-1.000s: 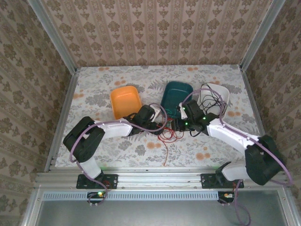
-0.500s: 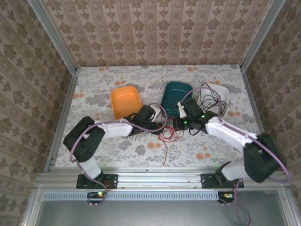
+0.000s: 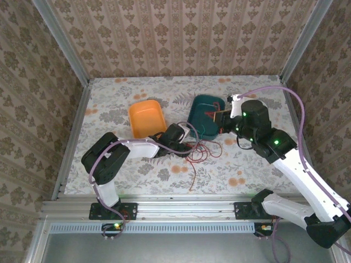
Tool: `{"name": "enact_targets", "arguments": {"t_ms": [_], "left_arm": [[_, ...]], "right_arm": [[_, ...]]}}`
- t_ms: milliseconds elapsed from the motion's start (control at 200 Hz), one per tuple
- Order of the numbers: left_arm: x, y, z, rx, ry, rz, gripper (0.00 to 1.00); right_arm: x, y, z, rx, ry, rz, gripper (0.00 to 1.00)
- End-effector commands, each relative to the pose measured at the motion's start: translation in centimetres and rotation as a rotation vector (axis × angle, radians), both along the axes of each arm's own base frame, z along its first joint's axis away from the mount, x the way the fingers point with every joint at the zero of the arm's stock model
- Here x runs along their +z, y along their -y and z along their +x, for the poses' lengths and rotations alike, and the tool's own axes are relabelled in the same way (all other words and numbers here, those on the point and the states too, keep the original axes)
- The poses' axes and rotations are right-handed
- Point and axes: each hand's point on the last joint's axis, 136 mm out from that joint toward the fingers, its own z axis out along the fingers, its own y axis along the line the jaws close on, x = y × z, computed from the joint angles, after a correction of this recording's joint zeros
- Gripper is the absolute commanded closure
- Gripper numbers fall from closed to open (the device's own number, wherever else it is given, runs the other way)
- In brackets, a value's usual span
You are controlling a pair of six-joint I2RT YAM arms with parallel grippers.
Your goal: Untangle the cables
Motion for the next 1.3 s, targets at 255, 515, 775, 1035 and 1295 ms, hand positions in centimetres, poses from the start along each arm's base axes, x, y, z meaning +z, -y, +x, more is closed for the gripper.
{"name": "enact_targets", "arguments": {"t_ms": [255,515,775,1035,1295], "left_arm": [[-0.7,-1.0,-1.2,0.004,-0.01,0.022,0.22],[1.5,-0.9,-1.2,0.009,0.025,-0.026,0.2],[2.6,-1.5,-1.3,0.016,0.044,-0.029,0.18],[2.8,-1.8,-1.4,0.02,0.053,-0.025,0.17],[2.7,-1.8,-1.4,0.024,0.05,-0.023,0.17]], "right_arm": [[6.1,3.6,3.9,-0.206,0.206,-0.098,1.0],[-2.1,2.4,10.0,-0.223,0.002,-0.14,1.0],[-10.5,1.8,14.4,-0.231,-0.185,-0.207,1.0],[-16.0,0.4,15.0,-0.209,-0.281,-0.24,0.99],[-17.0,-0.5,11.3,-0.147,-0.327,-0.174,0.58]]}}
